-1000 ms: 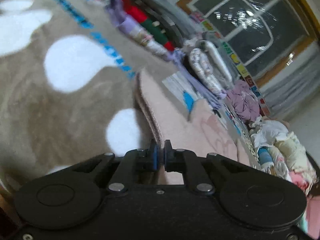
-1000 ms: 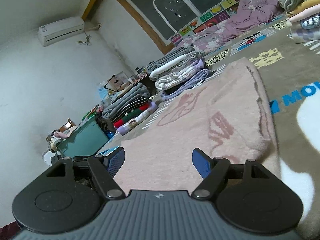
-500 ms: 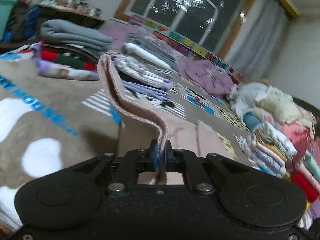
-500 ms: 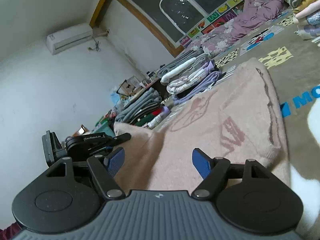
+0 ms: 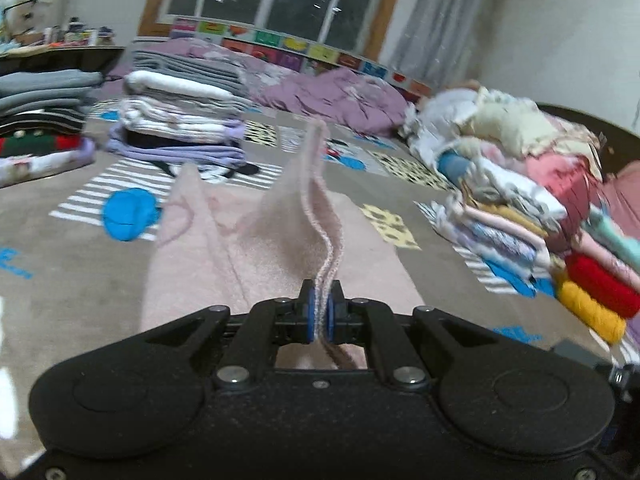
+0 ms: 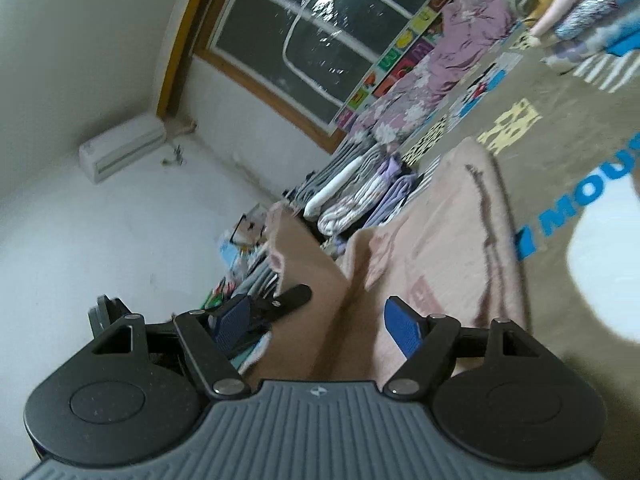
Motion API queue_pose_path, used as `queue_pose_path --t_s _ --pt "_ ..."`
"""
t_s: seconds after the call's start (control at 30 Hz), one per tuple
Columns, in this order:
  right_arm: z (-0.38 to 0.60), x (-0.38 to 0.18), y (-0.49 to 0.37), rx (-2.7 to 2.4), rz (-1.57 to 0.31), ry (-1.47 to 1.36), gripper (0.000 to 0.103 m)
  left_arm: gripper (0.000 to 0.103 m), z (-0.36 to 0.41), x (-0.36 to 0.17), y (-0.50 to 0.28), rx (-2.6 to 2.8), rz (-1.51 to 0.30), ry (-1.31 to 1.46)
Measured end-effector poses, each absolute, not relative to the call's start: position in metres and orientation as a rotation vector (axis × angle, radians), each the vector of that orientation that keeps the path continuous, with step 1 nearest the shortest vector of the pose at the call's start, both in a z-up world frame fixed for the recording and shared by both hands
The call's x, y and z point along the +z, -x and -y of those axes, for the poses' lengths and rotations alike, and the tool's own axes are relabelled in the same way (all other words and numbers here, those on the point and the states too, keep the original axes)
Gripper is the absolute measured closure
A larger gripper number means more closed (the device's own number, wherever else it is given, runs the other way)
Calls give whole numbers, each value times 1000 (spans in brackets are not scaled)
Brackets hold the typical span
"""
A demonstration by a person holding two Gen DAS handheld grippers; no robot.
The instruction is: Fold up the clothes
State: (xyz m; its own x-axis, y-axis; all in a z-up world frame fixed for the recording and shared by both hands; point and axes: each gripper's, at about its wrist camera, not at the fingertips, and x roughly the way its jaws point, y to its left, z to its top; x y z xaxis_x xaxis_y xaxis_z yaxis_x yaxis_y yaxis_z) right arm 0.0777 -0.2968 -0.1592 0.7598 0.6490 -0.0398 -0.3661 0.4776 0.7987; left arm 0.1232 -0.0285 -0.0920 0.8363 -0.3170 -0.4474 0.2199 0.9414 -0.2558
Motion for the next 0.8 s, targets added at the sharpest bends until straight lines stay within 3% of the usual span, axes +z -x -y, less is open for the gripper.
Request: queue_pose_path --t_s 0.33,0.8 --pt "323 -170 -81 569 -332 -956 28 100 81 -111 -127 -351 -567 143" --pt "332 -185 -91 507 -334 -978 28 99 73 -131 -148 -440 -654 331"
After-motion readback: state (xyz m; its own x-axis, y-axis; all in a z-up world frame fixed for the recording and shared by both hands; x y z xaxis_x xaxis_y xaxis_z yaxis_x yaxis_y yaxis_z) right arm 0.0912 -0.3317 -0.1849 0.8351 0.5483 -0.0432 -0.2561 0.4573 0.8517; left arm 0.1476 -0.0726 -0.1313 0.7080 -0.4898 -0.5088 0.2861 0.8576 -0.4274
